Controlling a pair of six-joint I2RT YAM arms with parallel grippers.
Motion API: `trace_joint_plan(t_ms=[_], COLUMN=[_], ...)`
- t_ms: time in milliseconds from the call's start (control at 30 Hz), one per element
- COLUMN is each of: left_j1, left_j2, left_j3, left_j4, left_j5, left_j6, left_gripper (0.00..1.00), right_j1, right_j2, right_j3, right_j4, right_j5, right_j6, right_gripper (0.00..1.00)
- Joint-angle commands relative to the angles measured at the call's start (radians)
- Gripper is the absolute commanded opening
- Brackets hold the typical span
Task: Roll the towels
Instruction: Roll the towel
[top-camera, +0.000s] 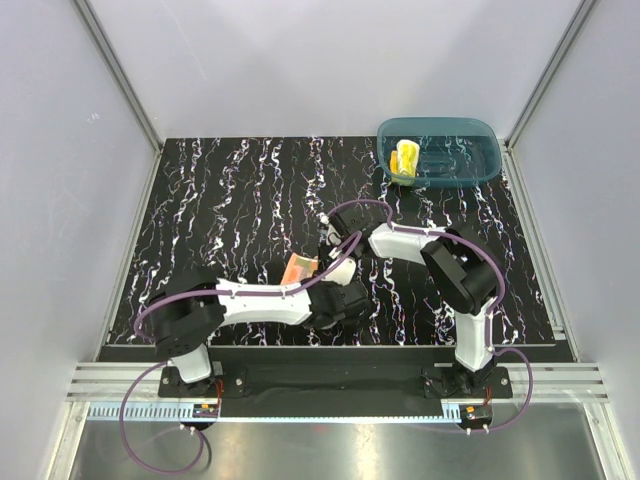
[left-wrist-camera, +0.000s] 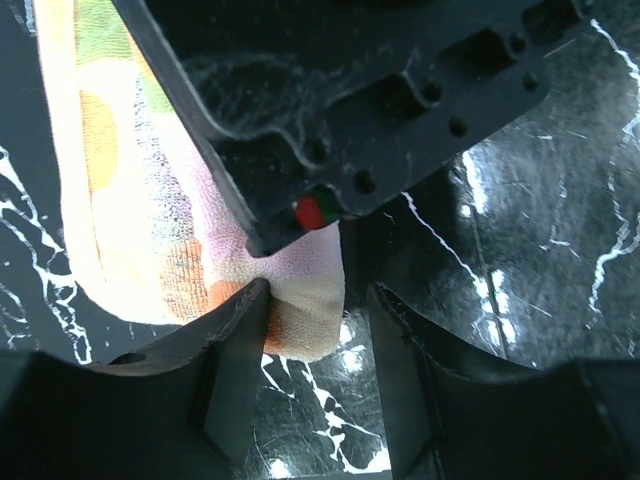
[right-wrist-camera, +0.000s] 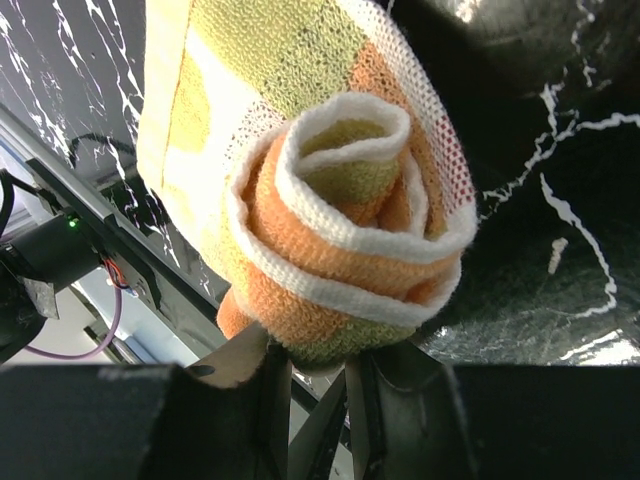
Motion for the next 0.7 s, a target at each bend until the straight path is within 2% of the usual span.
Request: trace_joint_plan(t_ms=[0, 300, 667], left_j1=[-0.004, -0.063, -0.076], left_j2=[0.06, 0.087, 0.156], left_j3=[0.003, 0.055, 0.077], left_j4=[-0.115, -0.255, -0.302], left_j5=[-0.06, -0.203, -0.234], left_j6=[-0.069, -0.13, -0.157], left_gripper=[0.51, 0.54, 0.56], right_j1=[0.017, 0.017, 0.017], right_j2=[0.044, 0.059, 0.06], right_j3=[0.015, 0.038, 0.044], right_j4=[-0.069, -0.08, -0.088], right_j5=[0.065, 0.062, 0.051], right_j6=[-0.041, -0.048, -0.053], right_gripper=[0.17, 0.16, 0.17])
